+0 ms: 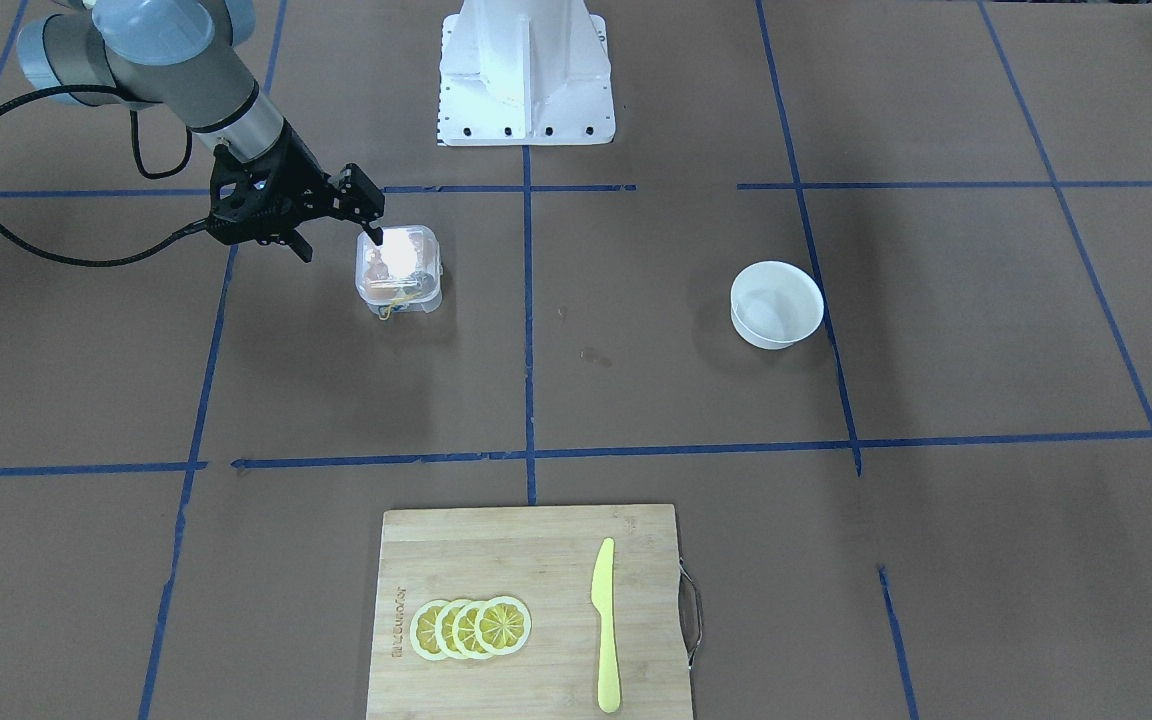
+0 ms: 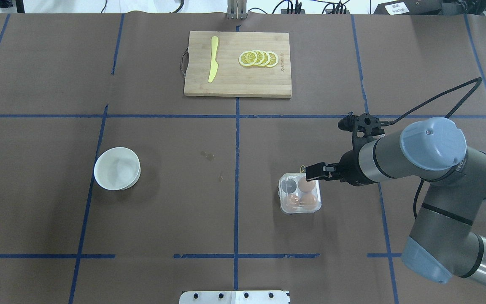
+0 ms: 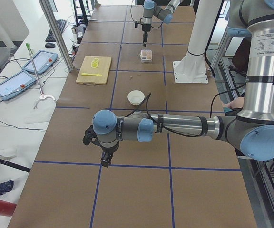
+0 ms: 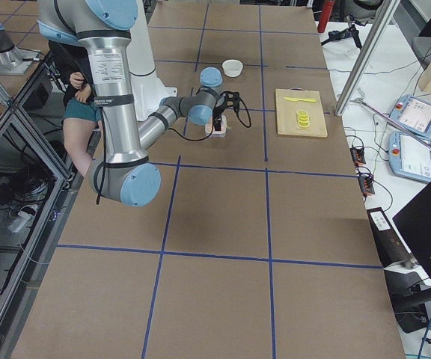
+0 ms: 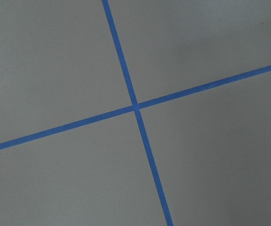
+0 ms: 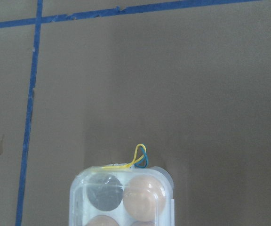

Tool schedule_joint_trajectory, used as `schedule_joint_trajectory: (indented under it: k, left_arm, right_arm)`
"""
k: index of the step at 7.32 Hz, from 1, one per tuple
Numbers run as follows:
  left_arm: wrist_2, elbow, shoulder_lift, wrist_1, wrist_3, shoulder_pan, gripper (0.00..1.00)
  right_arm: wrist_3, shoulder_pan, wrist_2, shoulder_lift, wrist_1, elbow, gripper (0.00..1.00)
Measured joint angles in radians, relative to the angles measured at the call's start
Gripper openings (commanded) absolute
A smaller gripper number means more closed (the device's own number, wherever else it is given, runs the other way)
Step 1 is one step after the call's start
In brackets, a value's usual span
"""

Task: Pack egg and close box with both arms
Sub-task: 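Push the clear lid down over the eggs with the right gripper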

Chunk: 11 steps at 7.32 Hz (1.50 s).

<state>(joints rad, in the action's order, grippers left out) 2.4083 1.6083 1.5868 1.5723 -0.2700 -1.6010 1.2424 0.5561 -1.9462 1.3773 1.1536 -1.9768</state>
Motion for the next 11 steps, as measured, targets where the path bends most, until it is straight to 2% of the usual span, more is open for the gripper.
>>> schedule_joint_trajectory:
  k: [3,6,8,10,11]
  left_arm:
    - [-0.001,-0.001,-0.002,0.0,0.0,0.0,1.0]
    - [0.0,-0.002,-0.006,0.0,-0.003,0.0,1.0]
    - [0.0,-0.006,-0.006,0.001,-0.003,0.001,1.0]
    - [0.0,-0.011,-0.008,0.001,-0.003,0.001,1.0]
    - [0.0,-0.011,-0.009,0.001,-0.003,0.0,1.0]
  right_arm:
    - [-0.008,0.022,-0.003,0.001,0.032,0.0,1.0]
    - [-0.113,0.117,-0.031,0.021,0.118,-0.005,1.0]
    - [-0.267,0.231,-0.103,0.086,0.133,-0.012,1.0]
    - [-0.544,0.402,-0.198,0.196,0.14,0.003,1.0]
    - [-0.714,0.491,-0.217,0.245,0.159,0.029,1.0]
